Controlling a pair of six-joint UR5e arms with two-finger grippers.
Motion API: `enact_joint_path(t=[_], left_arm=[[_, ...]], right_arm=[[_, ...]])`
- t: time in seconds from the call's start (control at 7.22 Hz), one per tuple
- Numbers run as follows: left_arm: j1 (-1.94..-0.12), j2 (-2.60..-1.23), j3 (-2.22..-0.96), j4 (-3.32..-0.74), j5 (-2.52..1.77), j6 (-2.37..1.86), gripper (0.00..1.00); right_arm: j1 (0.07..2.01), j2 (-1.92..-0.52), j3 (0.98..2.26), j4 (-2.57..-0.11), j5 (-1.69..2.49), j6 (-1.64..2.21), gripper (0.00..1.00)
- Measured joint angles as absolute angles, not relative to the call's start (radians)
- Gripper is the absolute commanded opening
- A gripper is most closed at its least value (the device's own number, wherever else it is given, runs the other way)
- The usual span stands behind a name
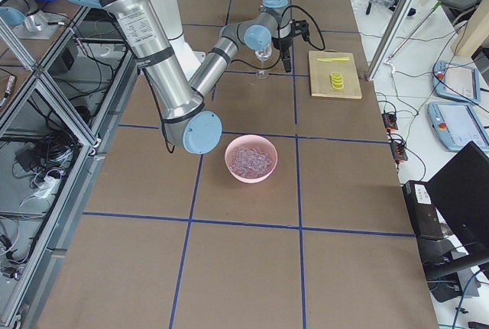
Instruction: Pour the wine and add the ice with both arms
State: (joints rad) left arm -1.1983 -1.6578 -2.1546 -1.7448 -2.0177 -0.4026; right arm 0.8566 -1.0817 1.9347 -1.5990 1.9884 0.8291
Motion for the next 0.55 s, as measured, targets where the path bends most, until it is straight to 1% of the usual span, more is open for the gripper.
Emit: enact_joint_path(t=[0.28, 0.42, 0.55], left_arm=[[-1.393, -1.678, -1.977, -1.787, -2.223, -0.216, 1.0], [-1.456, -1.678, -1.897, -1.822, -2.306, -0.165, 1.0], [-1.484, -1.675, -1.848, -1.842, -2.365, -0.148, 1.0]], right_arm=[[0.976, -1.143, 1.882, -1.64, 2.078, 0.614, 1.0], [1.035, -1.178, 1.854, -1.644, 2.131, 0.516, 1.0], [1.08, -1.208, 1.836, -1.646, 2.17, 0.447, 1.0]])
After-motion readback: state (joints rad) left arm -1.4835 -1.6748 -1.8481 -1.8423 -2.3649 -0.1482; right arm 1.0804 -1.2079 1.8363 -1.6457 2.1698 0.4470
